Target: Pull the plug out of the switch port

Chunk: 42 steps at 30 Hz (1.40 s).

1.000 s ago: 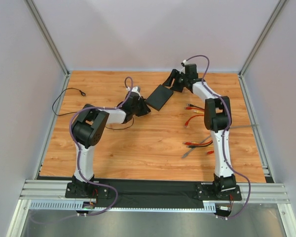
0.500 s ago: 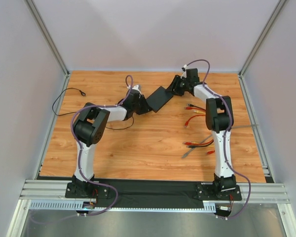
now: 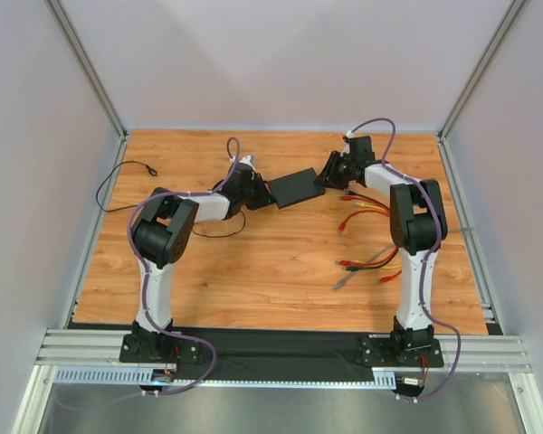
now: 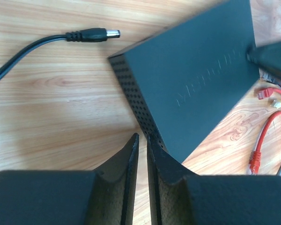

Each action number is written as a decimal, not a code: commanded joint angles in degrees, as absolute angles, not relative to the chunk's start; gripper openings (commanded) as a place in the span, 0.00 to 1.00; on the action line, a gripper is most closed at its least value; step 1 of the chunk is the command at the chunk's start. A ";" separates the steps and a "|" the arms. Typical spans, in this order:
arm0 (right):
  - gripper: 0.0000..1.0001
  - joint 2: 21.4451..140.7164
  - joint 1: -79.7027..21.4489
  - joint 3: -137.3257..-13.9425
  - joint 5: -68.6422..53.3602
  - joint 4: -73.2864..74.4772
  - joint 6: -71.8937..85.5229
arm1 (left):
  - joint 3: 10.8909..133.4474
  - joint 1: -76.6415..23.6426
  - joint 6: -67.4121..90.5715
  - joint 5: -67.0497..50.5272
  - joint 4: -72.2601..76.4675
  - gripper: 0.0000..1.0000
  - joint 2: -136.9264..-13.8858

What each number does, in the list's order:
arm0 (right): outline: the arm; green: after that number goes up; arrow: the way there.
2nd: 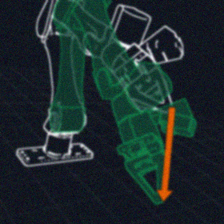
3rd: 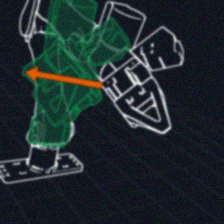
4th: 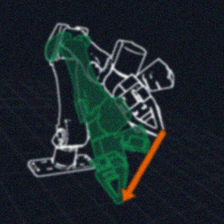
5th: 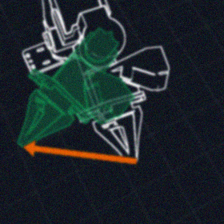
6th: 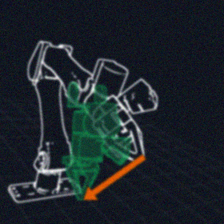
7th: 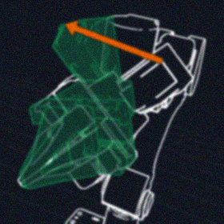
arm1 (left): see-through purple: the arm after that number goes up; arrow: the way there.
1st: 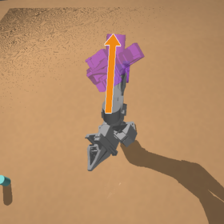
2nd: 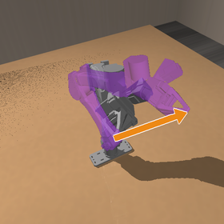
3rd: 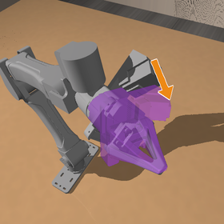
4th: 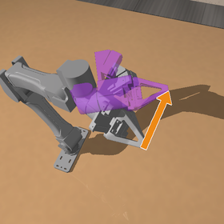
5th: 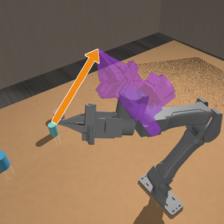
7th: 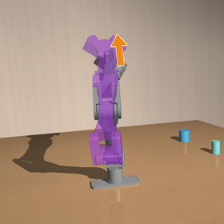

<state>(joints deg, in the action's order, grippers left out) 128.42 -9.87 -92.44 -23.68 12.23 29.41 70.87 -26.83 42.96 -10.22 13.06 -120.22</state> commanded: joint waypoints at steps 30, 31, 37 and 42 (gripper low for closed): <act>0.80 107.05 -17.93 -72.60 -8.44 16.26 25.49 | 54.14 -27.86 40.88 -1.85 20.39 0.40 -102.93; 0.81 106.70 -17.93 -72.25 -8.26 16.35 25.58 | 53.88 -27.86 40.52 -1.76 20.65 0.41 -101.27; 1.00 100.29 -18.02 -67.78 -1.85 18.90 27.77 | 45.82 -28.04 39.20 -3.34 24.77 0.45 -93.36; 1.00 90.19 -18.19 -56.28 -0.09 18.02 28.13 | 38.68 -28.04 41.66 -4.30 25.94 0.47 -86.76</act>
